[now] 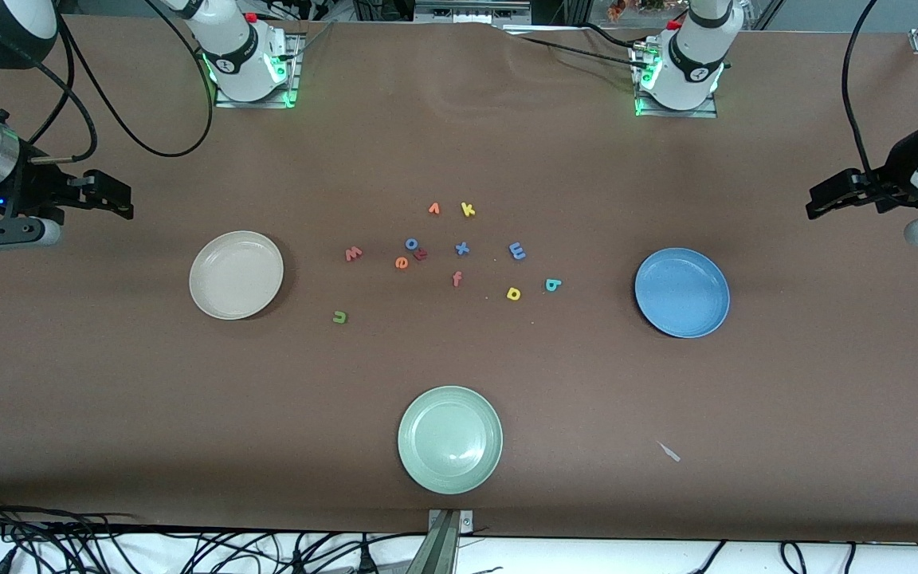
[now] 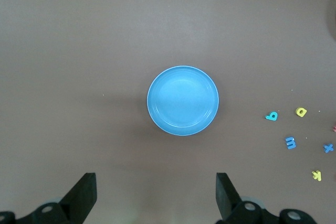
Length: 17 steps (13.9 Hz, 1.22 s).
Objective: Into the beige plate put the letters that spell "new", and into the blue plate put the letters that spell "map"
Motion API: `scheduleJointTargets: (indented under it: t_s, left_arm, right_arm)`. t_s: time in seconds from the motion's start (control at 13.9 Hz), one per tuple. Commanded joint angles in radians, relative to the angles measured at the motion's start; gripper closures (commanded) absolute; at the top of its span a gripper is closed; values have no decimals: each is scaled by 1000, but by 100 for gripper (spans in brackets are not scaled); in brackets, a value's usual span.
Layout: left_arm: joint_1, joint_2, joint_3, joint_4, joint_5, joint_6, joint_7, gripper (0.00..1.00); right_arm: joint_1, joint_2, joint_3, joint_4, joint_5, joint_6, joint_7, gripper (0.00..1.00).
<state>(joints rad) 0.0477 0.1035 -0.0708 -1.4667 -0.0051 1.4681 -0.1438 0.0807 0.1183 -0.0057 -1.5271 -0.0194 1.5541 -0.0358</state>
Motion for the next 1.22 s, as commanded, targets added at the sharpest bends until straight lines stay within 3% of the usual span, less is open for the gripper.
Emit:
scheduleJointTargets:
  t_s: [0.0, 1.15]
  left_arm:
    - [1, 1, -6, 8, 20, -11, 7, 0]
    - [0, 2, -6, 8, 19, -11, 9, 0]
  right_arm:
    - [2, 0, 1, 5, -14, 0, 7, 0]
    - [5, 0, 1, 8, -19, -3, 8, 0]
